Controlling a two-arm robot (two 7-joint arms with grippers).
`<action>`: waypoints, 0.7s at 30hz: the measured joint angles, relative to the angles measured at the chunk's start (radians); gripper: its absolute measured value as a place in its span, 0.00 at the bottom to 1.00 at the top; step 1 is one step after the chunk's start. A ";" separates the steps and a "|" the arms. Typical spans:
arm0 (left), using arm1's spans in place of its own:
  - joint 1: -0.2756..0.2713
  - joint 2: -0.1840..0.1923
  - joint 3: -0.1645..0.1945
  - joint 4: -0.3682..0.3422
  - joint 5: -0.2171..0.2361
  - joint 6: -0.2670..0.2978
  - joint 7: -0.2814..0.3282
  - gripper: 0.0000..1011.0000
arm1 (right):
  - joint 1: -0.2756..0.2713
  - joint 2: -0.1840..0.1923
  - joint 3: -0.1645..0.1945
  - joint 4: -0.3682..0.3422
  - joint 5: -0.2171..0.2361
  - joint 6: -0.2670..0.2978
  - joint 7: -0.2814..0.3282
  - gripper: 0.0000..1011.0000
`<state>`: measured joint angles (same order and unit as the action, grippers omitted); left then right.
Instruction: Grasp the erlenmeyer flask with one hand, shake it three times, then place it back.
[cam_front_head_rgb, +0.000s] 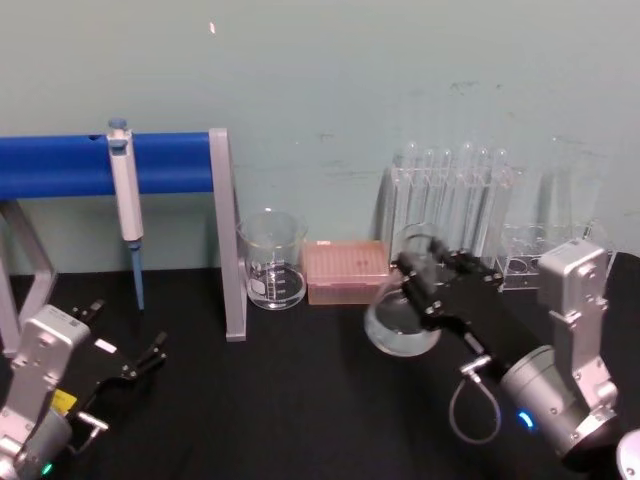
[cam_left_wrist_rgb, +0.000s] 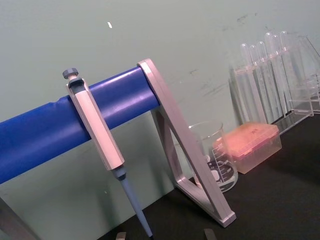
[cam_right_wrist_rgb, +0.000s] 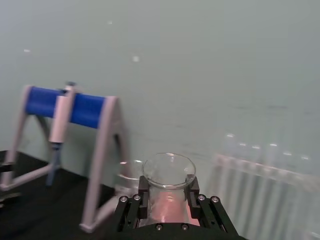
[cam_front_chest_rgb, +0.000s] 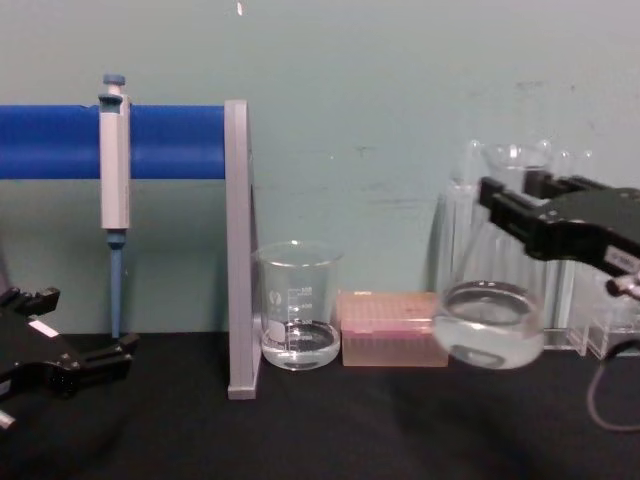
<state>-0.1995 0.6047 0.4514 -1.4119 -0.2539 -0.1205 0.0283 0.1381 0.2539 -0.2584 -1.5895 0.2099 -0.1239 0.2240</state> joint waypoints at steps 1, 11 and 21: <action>0.000 0.000 0.000 0.000 0.000 0.000 0.000 0.99 | -0.002 -0.002 0.007 -0.001 -0.004 0.002 -0.008 0.45; 0.000 0.000 0.000 0.000 0.000 0.000 0.000 0.99 | -0.022 -0.026 0.076 -0.011 -0.038 0.019 -0.067 0.45; 0.000 0.000 0.000 0.000 0.000 0.000 0.000 0.99 | -0.023 -0.048 0.108 -0.003 -0.063 0.026 -0.073 0.45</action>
<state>-0.1995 0.6047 0.4514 -1.4120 -0.2539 -0.1205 0.0283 0.1151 0.2055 -0.1507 -1.5924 0.1469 -0.0979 0.1510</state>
